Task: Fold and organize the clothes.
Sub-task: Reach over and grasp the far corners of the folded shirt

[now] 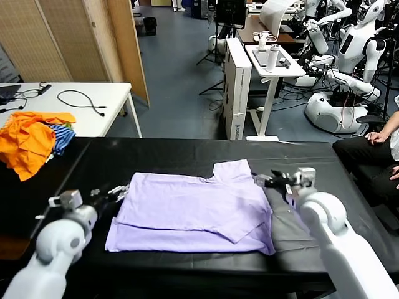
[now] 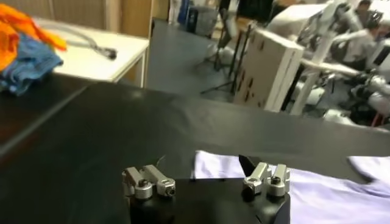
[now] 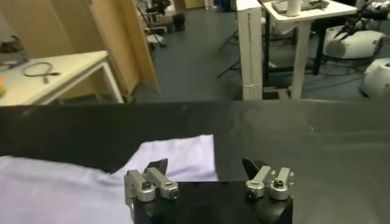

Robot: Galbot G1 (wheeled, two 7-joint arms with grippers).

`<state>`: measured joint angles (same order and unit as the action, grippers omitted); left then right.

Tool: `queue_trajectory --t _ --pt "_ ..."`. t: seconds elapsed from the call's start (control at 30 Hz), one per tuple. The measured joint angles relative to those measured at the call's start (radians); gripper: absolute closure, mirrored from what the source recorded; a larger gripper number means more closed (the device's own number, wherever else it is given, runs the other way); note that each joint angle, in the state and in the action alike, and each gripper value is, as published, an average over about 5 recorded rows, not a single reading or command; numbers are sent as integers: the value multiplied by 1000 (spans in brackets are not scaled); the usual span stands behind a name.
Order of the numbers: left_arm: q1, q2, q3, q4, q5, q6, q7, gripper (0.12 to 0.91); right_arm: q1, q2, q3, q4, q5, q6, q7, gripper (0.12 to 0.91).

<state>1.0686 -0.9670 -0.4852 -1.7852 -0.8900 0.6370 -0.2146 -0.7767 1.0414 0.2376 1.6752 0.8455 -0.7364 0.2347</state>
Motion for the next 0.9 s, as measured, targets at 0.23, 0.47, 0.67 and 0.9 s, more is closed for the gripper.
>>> queue_trajectory --t 0.23,0.47,0.67,0.9 --pt "-150 -3 111 143 27 9 22 123 28 25 -20 -75 -12 0 -12 118" --pt "-249 -17 188 241 57 9 36 123 47 47 -36 -116 -36 0 -25 151" --pt "-270 -22 210 287 76 3 43 123 63 59 -52 -138 -44 0 -26 229" --pt "-270 -31 233 295 96 -4 43 210 56 67 -56 -144 -49 0 -28 340"
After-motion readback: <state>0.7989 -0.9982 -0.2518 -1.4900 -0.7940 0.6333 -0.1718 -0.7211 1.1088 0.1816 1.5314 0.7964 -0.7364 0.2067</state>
